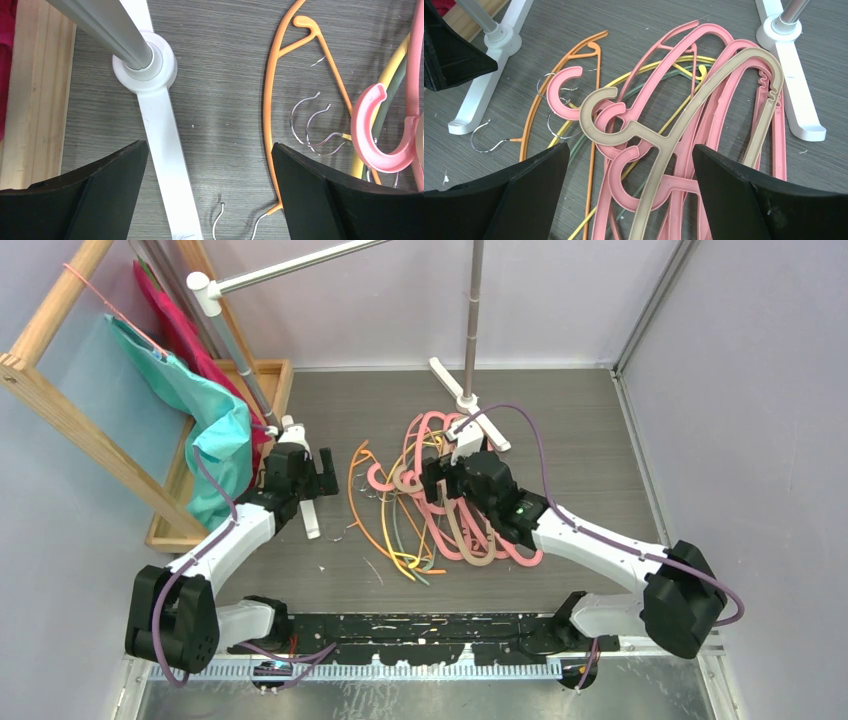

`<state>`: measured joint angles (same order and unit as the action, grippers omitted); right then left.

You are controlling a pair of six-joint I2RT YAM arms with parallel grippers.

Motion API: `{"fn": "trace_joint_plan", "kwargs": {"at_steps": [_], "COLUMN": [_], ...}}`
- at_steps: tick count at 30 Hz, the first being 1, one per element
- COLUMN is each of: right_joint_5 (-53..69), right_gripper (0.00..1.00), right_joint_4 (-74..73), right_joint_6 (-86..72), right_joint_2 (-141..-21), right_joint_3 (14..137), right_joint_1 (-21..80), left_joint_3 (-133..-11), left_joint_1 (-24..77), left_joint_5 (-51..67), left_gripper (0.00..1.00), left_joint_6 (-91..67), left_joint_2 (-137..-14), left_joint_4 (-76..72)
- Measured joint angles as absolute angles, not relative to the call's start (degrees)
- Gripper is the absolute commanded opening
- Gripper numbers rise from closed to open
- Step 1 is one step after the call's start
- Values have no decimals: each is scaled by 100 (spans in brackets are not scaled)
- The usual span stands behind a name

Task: Organize the hangers

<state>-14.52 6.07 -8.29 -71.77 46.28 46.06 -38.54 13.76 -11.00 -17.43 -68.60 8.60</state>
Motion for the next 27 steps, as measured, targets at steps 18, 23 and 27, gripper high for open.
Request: {"fn": "trace_joint_plan", "kwargs": {"at_steps": [18, 23, 27], "right_joint_5": [-1610, -1802, -1959], "right_gripper": [85, 71, 69], "right_joint_4": [1527, 1151, 775], "right_joint_6": [-687, -746, -943], "right_joint_2": [-6672, -7188, -7264], "right_joint_3": [3857, 3852, 3612], "right_joint_1": [4606, 4606, 4606], "left_joint_3": [-3854, -3854, -3854], "left_joint_1": [1376, 1376, 1376], "left_joint_5": [-1146, -1175, -1181], "left_gripper": [98, 98, 98], "left_joint_6": [-1750, -1859, -1863], "left_joint_2": [-6873, -6829, -6818], "left_joint_4": [856, 854, 849]}}
